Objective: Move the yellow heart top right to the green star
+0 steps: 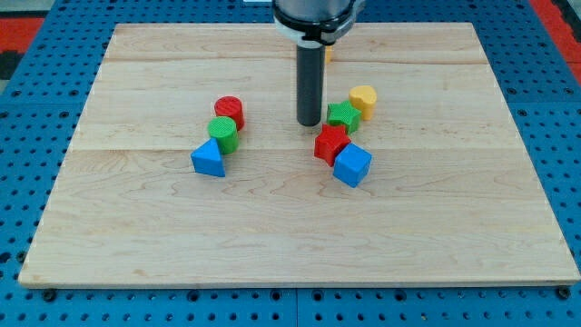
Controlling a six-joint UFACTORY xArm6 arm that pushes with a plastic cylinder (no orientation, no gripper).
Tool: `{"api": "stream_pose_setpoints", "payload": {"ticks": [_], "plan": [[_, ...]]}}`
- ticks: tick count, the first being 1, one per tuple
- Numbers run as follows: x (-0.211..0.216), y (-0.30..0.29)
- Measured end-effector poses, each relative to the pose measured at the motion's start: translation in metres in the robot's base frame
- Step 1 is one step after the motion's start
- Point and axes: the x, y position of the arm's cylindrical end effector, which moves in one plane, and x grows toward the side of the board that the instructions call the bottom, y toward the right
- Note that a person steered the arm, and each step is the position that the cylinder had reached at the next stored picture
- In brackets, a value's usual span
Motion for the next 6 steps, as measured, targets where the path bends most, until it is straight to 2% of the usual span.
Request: {"api": "stream_pose_setpoints", "payload": {"ticks": [1,2,3,4,6], "plan": [[-0.003,0.033],[-0.007,0.012],[-0.029,0.01],[-0.029,0.05],[-0.027,0.072]]}}
